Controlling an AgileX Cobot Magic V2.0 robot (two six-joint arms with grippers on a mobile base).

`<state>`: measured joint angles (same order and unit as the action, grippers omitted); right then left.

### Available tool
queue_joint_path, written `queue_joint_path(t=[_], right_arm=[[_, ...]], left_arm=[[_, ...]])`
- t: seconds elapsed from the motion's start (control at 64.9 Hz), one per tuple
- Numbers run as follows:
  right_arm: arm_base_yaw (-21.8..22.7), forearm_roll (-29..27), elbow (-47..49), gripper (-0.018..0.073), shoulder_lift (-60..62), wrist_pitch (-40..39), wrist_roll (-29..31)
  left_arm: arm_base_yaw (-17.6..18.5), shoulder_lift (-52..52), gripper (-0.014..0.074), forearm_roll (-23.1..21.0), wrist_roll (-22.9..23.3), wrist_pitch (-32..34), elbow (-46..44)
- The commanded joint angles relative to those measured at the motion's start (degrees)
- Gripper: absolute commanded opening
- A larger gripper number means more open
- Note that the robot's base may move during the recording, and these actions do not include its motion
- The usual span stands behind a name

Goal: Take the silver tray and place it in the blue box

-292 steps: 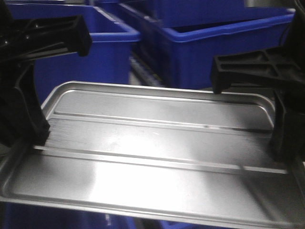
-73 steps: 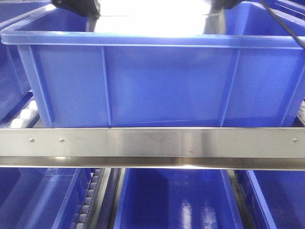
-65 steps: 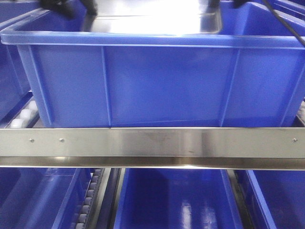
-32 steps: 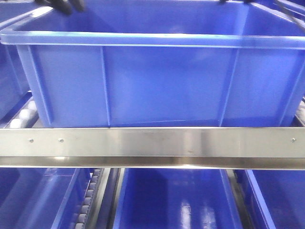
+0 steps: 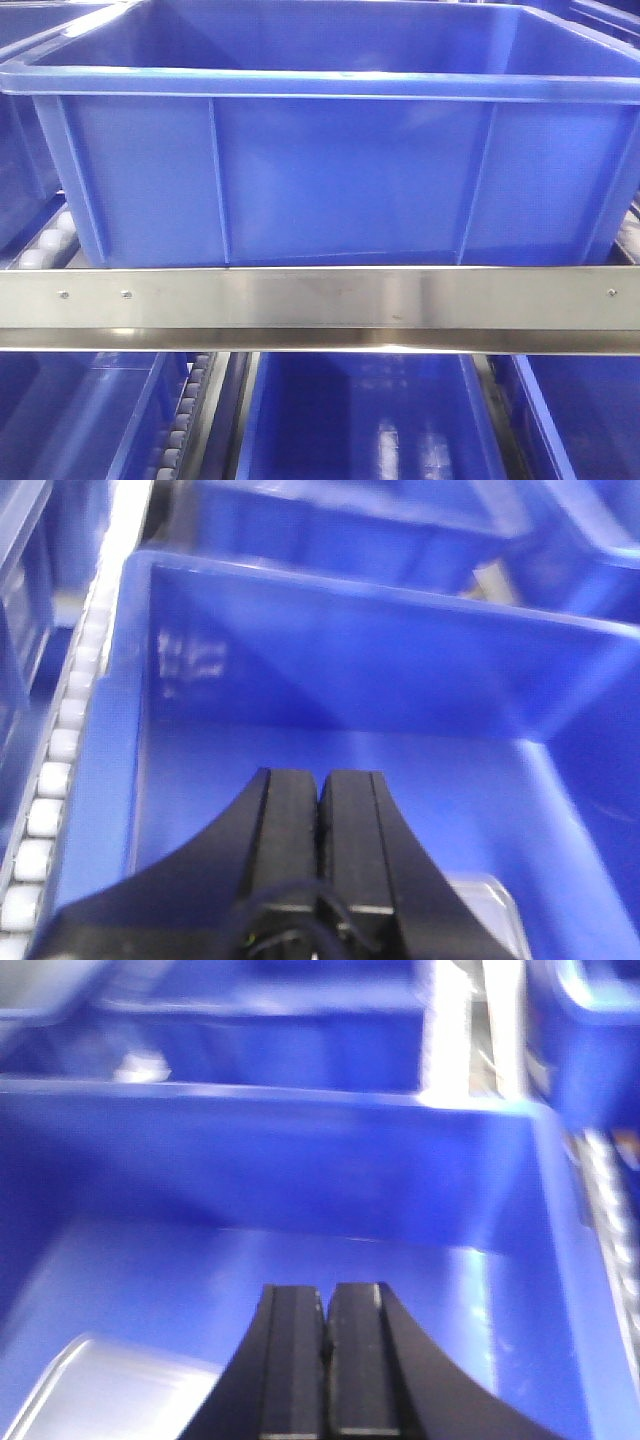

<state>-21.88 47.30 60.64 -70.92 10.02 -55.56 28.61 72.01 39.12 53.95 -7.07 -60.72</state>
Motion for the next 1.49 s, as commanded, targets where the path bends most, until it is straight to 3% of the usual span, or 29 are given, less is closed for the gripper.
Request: queue_joint_path(t=[0.0,0.139,0.323,0.508,0.801,1.371,1.479], right_arm=[[0.04,3.47,-5.00,0.0051,7.07,-9.11,0.61],[0.04,6.74,-18.24,0.0051,19.25,-17.55,0.61],[0.04,6.90,-30.55,0.0051,34.03,-18.75,0.61],[0.04,6.90,-36.53,0.0050,46.69,-18.63,0.61],[0.04,6.90,-37.11,0.0050,50.84,-18.60,0.56],[0.04,6.67,-38.20,0.0050,50.91,-16.73,0.62],[0.38,2.14,-40.04,0.0050,51.73,-13.53,10.80]], left_arm=[[0.33,-7.17,-0.0095,1.23,0.32,8.87,5.36],[0.33,-19.27,-0.0095,7.41,0.32,14.79,18.92],[0.33,-34.92,-0.0095,7.54,0.32,14.90,32.68],[0.33,-48.04,-0.0095,7.54,0.32,15.25,40.78],[0.33,-53.54,-0.0095,7.54,0.32,23.04,42.92],[0.33,-53.54,-0.0095,7.54,0.32,23.28,42.92],[0.33,-53.54,-0.0095,7.54,0.32,23.28,42.92]])
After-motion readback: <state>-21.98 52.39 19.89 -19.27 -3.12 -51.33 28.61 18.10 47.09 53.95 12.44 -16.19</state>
